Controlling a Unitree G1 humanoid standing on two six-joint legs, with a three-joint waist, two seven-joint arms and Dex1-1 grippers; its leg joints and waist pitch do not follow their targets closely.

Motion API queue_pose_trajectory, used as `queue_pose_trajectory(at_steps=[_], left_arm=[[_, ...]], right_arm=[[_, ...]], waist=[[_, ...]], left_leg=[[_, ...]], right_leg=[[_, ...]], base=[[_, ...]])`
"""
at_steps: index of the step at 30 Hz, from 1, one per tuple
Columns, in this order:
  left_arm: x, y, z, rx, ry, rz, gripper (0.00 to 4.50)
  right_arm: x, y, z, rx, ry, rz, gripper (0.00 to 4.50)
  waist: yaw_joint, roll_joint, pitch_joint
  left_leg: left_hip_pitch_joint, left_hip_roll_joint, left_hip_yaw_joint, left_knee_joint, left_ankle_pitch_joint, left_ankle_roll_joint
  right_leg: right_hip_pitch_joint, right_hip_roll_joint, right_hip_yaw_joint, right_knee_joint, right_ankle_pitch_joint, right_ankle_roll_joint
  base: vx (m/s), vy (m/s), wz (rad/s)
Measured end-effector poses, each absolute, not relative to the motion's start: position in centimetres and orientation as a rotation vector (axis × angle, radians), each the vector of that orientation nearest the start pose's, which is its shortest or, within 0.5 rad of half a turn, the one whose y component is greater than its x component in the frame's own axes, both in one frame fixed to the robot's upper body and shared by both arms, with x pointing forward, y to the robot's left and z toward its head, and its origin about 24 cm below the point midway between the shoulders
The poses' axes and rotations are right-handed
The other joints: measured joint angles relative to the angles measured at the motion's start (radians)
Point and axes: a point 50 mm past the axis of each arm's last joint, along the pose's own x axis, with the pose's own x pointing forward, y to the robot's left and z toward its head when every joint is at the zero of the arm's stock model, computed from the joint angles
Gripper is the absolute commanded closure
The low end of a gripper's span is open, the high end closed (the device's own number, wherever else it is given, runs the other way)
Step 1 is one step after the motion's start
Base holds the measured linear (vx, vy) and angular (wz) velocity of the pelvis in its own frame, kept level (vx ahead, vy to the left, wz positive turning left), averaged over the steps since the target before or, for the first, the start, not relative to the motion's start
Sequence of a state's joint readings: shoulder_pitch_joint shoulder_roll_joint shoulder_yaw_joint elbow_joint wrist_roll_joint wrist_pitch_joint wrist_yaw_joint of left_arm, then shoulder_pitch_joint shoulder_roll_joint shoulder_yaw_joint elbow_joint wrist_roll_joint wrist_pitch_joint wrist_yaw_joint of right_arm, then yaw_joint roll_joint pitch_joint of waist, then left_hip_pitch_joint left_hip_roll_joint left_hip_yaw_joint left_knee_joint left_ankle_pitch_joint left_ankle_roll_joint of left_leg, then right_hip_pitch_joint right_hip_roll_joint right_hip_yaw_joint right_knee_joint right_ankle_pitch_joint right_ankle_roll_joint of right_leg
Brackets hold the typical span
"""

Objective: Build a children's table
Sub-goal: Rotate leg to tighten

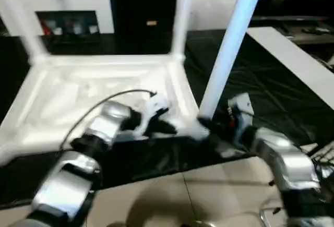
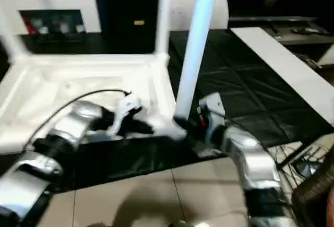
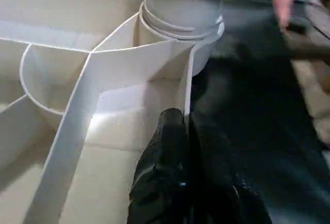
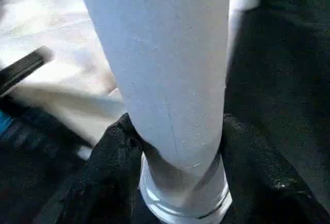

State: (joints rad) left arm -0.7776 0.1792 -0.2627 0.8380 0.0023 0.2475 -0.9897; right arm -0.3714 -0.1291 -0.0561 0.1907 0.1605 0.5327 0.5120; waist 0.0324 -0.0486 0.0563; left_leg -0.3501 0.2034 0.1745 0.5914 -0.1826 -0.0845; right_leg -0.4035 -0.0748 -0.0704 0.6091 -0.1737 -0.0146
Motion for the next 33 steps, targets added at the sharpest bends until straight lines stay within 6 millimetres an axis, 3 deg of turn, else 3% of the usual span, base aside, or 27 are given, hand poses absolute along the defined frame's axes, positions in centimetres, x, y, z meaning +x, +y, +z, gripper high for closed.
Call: queue_pose_trajectory(at_steps=[4, 7, 13, 18, 23, 24, 33], left_arm=[[35.0, 7.3, 5.3, 0.237, 0.503, -1.061, 4.50], [35.1, 7.1, 5.5, 0.236, 0.502, -1.053, 4.50], [35.1, 7.3, 5.7, 0.256, 0.489, -1.065, 4.50], [34.9, 8.2, 5.7, 0.286, 0.474, -1.140, 4.50], [34.3, 9.9, 5.9, 0.356, 0.442, -1.271, 4.50], [34.3, 10.2, 6.0, 0.363, 0.442, -1.287, 4.50], [33.4, 11.9, 6.5, 0.444, 0.460, -1.513, 4.50]], right_arm=[[32.6, -12.7, 5.9, 0.124, 0.345, 0.392, 2.56], [32.7, -12.5, 6.0, 0.119, 0.331, 0.368, 1.87], [32.6, -12.4, 6.1, 0.121, 0.302, 0.393, 1.37], [31.6, -13.4, 5.9, 0.090, 0.285, 0.522, 0.89], [30.1, -15.5, 6.0, 0.012, 0.295, 0.765, 0.51], [29.8, -15.8, 6.0, 0.006, 0.299, 0.806, 0.27], [28.3, -17.3, 6.4, -0.099, 0.363, 1.111, 0.02]], waist=[[0.000, 0.000, 0.000], [0.001, 0.000, 0.000], [0.001, 0.001, 0.000], [0.002, 0.001, 0.000], [0.012, 0.001, 0.002], [0.014, 0.001, 0.002], [0.051, -0.001, 0.003]], left_leg=[[-0.001, 0.000, 0.000, 0.000, 0.000, 0.000], [-0.001, -0.001, 0.000, -0.002, -0.001, 0.001], [-0.001, 0.000, 0.000, -0.006, -0.001, 0.000], [-0.002, 0.000, 0.000, -0.008, -0.001, 0.000], [-0.004, 0.000, 0.000, -0.008, -0.001, 0.000], [-0.004, 0.000, 0.000, -0.007, -0.001, 0.000], [-0.006, 0.000, 0.000, -0.005, -0.001, 0.001]], right_leg=[[-0.002, 0.000, 0.000, 0.000, 0.000, 0.000], [-0.001, 0.000, 0.001, 0.000, 0.001, 0.000], [-0.003, 0.001, 0.000, 0.000, 0.002, -0.002], [-0.004, 0.001, 0.000, 0.000, 0.003, -0.003], [-0.005, 0.001, 0.000, 0.000, 0.003, -0.004], [-0.005, 0.001, 0.000, 0.000, 0.003, -0.004], [-0.005, 0.000, 0.000, 0.000, 0.003, -0.004]], base=[[0.000, 0.000, 0.00], [0.000, 0.000, 0.00], [0.000, 0.000, 0.00], [0.000, 0.000, 0.00], [0.000, 0.000, 0.00], [0.000, 0.000, 0.00], [0.000, 0.000, 0.00]])
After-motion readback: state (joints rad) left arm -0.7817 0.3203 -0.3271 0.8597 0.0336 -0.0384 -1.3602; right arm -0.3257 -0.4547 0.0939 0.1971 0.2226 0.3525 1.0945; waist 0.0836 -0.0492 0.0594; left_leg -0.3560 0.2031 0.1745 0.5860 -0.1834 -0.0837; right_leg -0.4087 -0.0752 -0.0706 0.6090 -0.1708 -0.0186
